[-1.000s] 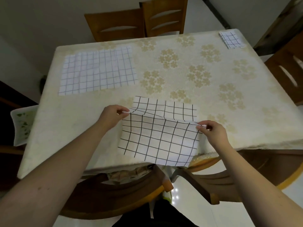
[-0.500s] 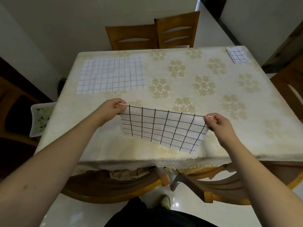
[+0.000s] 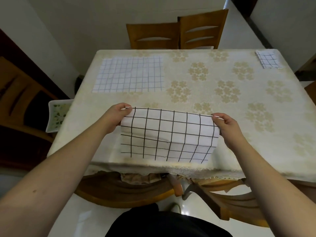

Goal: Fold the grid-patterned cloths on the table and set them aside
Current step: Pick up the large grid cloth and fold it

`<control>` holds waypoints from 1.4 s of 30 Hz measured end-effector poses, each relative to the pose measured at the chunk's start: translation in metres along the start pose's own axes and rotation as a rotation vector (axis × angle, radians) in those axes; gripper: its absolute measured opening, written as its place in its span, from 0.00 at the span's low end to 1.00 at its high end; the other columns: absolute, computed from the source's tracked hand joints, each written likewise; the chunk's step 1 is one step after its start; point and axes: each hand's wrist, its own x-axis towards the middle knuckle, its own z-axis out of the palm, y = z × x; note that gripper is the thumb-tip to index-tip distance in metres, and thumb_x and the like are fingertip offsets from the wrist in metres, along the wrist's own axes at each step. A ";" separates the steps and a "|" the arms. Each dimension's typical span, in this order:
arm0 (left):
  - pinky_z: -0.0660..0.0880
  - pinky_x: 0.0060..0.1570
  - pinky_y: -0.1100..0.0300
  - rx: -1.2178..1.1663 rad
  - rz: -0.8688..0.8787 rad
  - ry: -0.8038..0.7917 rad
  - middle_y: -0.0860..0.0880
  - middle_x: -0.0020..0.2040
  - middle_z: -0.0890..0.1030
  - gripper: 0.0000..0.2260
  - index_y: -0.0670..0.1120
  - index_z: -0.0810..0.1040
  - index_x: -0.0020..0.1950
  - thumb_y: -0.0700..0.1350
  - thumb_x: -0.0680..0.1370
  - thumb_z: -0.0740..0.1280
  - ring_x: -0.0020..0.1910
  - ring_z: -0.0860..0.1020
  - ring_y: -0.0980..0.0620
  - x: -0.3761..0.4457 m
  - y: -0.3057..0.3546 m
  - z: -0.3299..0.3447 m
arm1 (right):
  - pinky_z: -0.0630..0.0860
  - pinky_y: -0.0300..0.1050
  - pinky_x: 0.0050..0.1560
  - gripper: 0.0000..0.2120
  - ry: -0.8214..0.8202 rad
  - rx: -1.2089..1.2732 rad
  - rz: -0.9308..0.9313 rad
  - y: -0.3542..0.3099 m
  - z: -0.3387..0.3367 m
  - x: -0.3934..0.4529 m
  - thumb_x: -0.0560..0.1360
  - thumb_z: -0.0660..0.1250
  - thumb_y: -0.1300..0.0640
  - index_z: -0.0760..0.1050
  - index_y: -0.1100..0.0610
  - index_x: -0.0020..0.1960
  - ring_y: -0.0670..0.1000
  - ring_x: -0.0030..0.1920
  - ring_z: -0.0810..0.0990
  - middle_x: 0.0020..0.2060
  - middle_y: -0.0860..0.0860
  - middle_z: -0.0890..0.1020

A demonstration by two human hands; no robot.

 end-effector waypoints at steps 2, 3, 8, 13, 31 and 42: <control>0.68 0.37 0.59 0.044 -0.033 0.052 0.46 0.42 0.77 0.05 0.51 0.80 0.51 0.50 0.79 0.66 0.36 0.72 0.49 0.014 -0.014 0.001 | 0.77 0.47 0.47 0.10 -0.005 0.034 0.062 0.008 0.008 0.012 0.79 0.64 0.63 0.78 0.54 0.57 0.50 0.39 0.79 0.39 0.53 0.81; 0.66 0.35 0.61 0.062 -0.043 0.071 0.47 0.42 0.76 0.05 0.51 0.79 0.52 0.50 0.80 0.65 0.34 0.70 0.50 0.021 -0.020 0.003 | 0.77 0.47 0.49 0.13 -0.002 0.044 0.092 0.013 0.012 0.018 0.79 0.63 0.65 0.77 0.54 0.60 0.50 0.38 0.78 0.39 0.53 0.80; 0.72 0.48 0.57 0.130 -0.112 0.227 0.45 0.56 0.80 0.11 0.44 0.78 0.59 0.48 0.80 0.64 0.52 0.77 0.46 0.063 -0.062 0.013 | 0.75 0.46 0.61 0.19 0.061 0.155 0.195 0.038 0.035 0.046 0.79 0.62 0.68 0.71 0.58 0.68 0.52 0.53 0.80 0.56 0.55 0.80; 0.68 0.48 0.61 0.136 -0.236 0.383 0.44 0.57 0.80 0.13 0.41 0.78 0.60 0.45 0.81 0.61 0.51 0.75 0.47 0.081 -0.094 0.018 | 0.68 0.45 0.65 0.19 0.063 0.013 0.242 0.054 0.061 0.061 0.81 0.61 0.64 0.69 0.54 0.71 0.49 0.63 0.74 0.66 0.50 0.75; 0.73 0.57 0.52 -0.040 -0.576 0.705 0.38 0.63 0.77 0.16 0.37 0.73 0.66 0.41 0.82 0.55 0.62 0.75 0.38 0.041 -0.144 0.030 | 0.69 0.32 0.33 0.12 -0.040 -0.544 0.102 0.098 0.147 0.017 0.80 0.60 0.58 0.75 0.53 0.61 0.41 0.36 0.76 0.38 0.47 0.78; 0.72 0.53 0.53 0.318 -0.346 0.599 0.42 0.58 0.80 0.12 0.42 0.76 0.59 0.45 0.78 0.63 0.57 0.77 0.40 0.009 -0.148 0.010 | 0.68 0.39 0.32 0.15 0.079 -0.480 0.266 0.105 0.142 -0.012 0.78 0.60 0.58 0.71 0.56 0.65 0.49 0.35 0.76 0.33 0.48 0.78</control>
